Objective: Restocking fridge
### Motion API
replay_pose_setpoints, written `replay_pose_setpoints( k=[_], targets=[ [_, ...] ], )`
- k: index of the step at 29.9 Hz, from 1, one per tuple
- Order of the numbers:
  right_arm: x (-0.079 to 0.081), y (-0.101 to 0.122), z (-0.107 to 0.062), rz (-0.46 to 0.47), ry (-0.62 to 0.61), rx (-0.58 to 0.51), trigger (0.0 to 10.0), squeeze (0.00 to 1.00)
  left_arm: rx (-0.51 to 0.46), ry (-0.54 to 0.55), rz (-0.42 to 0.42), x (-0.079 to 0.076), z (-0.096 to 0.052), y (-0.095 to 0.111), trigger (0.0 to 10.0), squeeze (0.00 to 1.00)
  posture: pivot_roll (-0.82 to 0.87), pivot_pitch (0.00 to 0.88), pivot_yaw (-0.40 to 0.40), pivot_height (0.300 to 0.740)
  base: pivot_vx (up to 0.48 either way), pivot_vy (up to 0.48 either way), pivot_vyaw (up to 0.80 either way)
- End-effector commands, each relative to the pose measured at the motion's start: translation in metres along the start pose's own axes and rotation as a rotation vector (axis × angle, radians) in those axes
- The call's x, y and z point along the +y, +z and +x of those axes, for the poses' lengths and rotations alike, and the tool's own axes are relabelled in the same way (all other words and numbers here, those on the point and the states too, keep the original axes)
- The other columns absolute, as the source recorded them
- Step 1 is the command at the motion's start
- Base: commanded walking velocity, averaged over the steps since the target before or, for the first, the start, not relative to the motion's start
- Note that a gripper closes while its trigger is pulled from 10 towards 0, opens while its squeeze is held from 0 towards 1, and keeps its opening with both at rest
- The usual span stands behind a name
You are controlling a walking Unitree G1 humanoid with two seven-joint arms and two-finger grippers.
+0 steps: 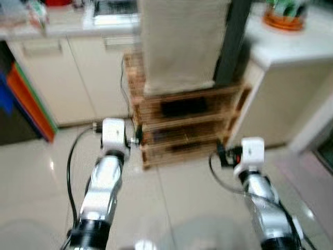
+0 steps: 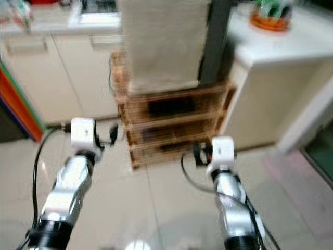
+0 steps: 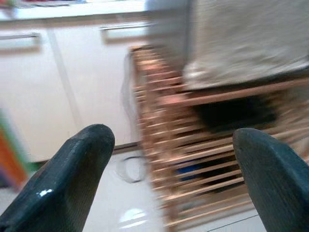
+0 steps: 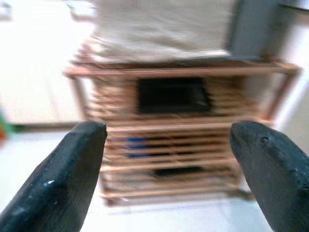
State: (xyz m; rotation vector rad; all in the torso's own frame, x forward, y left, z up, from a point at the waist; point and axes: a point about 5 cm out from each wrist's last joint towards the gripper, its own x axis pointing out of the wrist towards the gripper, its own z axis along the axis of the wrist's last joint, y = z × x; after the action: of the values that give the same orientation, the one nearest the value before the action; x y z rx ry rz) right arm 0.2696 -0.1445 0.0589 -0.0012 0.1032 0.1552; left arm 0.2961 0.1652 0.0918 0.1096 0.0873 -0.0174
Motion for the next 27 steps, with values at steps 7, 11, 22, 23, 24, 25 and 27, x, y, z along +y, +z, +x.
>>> replay_pose_setpoints(
  k=[7, 11, 22, 23, 24, 25, 27],
  targets=[
    [-0.012, 0.001, -0.023, 0.038, 0.022, -0.029, 10.0, 0.11, -0.051, -0.244, 0.009, -0.025, -0.015, 0.003, 10.0, 0.0, -0.07, 0.0, 0.023, 0.74, 0.0, 0.0, 0.0],
    [-0.019, -0.003, -0.029, 0.034, -0.013, -0.013, 10.0, 0.11, -0.03, -0.309, 0.023, -0.021, -0.02, -0.001, 10.0, 0.0, -0.07, 0.0, 0.021, 0.74, 0.0, 0.0, 0.0],
    [-0.015, 0.001, -0.027, 0.032, 0.004, -0.026, 10.0, 0.11, -0.065, -0.205, 0.005, -0.022, -0.014, 0.009, 10.0, 0.0, -0.06, 0.0, 0.032, 0.74, 0.306, 0.16, 0.0],
    [-0.014, 0.002, -0.027, 0.03, 0.007, -0.027, 10.0, 0.11, -0.055, -0.188, -0.003, -0.021, -0.014, 0.007, 10.0, 0.0, -0.06, 0.0, 0.032, 0.74, 0.412, 0.247, 0.0],
    [-0.014, 0.002, -0.027, 0.03, 0.007, -0.027, 10.0, 0.11, -0.055, -0.188, -0.003, -0.021, -0.014, 0.007, 10.0, 0.0, -0.06, 0.0, 0.032, 0.74, 0.412, 0.247, 0.0],
    [-0.013, 0.002, -0.027, 0.028, 0.01, -0.029, 10.0, 0.11, -0.051, -0.172, -0.006, -0.019, -0.014, 0.006, 10.0, 0.0, -0.06, 0.0, 0.032, 0.74, 0.412, 0.244, 0.0],
    [-0.012, 0.002, -0.027, 0.027, 0.013, -0.031, 10.0, 0.11, -0.045, -0.156, -0.006, -0.018, -0.014, 0.005, 10.0, 0.0, -0.06, 0.0, 0.033, 0.74, 0.412, 0.247, 0.0]
  ],
)
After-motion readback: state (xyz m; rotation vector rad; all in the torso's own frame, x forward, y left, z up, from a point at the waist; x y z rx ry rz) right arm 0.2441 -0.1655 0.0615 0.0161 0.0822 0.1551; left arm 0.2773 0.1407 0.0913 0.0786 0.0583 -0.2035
